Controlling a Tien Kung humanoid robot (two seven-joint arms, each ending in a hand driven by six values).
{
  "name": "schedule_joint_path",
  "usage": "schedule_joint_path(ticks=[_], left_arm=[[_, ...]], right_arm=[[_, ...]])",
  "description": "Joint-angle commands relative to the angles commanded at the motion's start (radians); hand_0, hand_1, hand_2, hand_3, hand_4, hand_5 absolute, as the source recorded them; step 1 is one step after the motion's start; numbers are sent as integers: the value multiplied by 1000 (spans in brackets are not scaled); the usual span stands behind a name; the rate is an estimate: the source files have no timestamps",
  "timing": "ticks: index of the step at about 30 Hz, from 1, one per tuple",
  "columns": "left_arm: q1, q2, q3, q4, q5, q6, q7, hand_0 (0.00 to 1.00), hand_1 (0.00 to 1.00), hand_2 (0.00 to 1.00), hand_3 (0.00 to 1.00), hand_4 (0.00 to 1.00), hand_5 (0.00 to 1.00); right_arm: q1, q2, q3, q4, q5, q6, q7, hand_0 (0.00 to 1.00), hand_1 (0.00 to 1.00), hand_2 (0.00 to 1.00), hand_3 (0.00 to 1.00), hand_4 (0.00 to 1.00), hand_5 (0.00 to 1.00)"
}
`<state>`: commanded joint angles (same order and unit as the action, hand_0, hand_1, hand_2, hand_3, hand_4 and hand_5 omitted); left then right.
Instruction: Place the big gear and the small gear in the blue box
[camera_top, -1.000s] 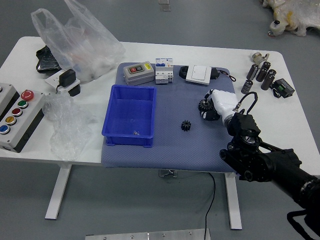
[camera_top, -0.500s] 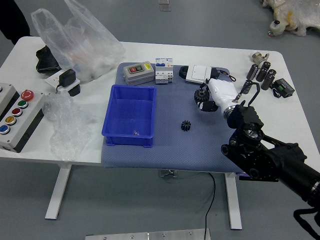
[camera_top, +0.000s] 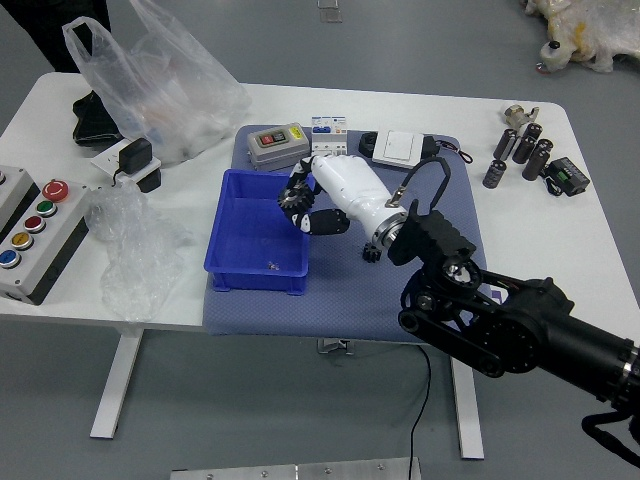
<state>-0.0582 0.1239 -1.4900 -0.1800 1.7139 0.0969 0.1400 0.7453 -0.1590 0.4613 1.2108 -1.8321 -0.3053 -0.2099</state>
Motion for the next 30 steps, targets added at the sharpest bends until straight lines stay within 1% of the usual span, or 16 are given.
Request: schedule_joint_path(ticks=[2,3,8,9,14,15,20,21,26,27,30], left_arm=[[0,0,0,0,0,0,1,629,593,590,636,663,340],[0,0,0,0,1,0,1,629,592,590,636,663,339],[0,0,0,0,2,0,3,629,592,590,636,663,339],[0,0,0,0,2,0,3,629,592,589,635,664,341],[-1,0,-1,0,4,0,3,629,592,589,635,664,341],[-1,0,-1,0,4,0,3,629,592,588,638,665,338],[-2,0,-1,0,5,0,2,629,592,588,638,665,338],[-2,0,-2,0,5,0,2,628,592,584,637,666,339],[-1,1,-4,0,6,0,3,628,592,584,637,666,339],[0,1,-4,0,7,0,3,629,592,584,637,666,339],[-1,2,-6,0,9,0,2,629,592,584,637,666,339]], right_arm=[[10,6,-18,-2,12,1,11,263,473,458,544,617,75],[15,10,-27,-5,17,1,15,268,481,480,552,625,76],[24,28,-53,-28,42,8,21,268,481,480,552,625,76],[24,31,-57,-36,49,10,21,279,520,580,580,603,82],[22,40,-70,-58,75,17,24,279,520,580,580,603,82],[22,41,-68,-59,72,20,24,342,663,811,749,535,163],[21,40,-57,-53,45,34,22,342,663,811,749,535,163],[19,39,-54,-50,38,35,21,339,676,941,978,670,151],[12,34,-38,-34,21,49,17,339,676,941,978,670,151],[9,32,-35,-31,21,52,16,314,621,928,983,689,126],[-16,20,1,-6,17,40,17,314,621,928,983,689,126]])
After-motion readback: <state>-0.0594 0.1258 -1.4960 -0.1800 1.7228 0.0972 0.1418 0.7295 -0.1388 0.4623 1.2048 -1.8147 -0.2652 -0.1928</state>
